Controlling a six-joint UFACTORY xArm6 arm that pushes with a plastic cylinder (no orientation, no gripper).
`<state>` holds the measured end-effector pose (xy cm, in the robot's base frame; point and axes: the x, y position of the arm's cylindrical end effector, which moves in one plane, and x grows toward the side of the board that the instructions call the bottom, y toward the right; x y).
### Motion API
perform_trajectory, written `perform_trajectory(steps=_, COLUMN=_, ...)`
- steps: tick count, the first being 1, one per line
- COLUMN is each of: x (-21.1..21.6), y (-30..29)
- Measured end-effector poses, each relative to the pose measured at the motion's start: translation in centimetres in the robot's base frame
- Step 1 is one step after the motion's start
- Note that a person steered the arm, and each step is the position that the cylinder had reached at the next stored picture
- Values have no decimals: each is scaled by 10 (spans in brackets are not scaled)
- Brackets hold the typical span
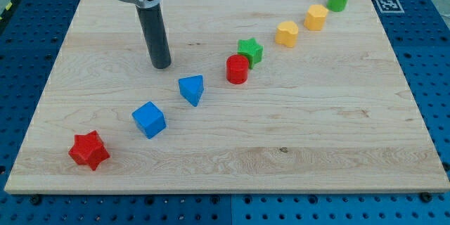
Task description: Point your arm at the green circle
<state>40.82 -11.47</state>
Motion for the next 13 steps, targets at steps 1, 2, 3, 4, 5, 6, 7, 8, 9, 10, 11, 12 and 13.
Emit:
perform_trajectory(steps=1, x=0, y=-2)
perform_trajectory(steps=2, x=0, y=-6)
perform_trajectory(steps=3, x=-24, y=0)
perform_trajectory(steps=4, x=-120, y=32)
perform_trajectory(steps=5, x=-192, y=63)
perform_trajectory(steps=6, x=-216, y=106)
perform_trajectory(steps=7, x=-214, y=116)
perform_trajectory(steps=8, x=-214, y=138)
perform_trajectory(steps=9, x=-216, y=194)
perform_trajectory(steps=10, x=-216, y=271)
perform_trajectory(steps=11, x=-216, y=376)
perform_trajectory(steps=12, x=-210, y=439)
perform_trajectory(steps=13, x=-175, y=428)
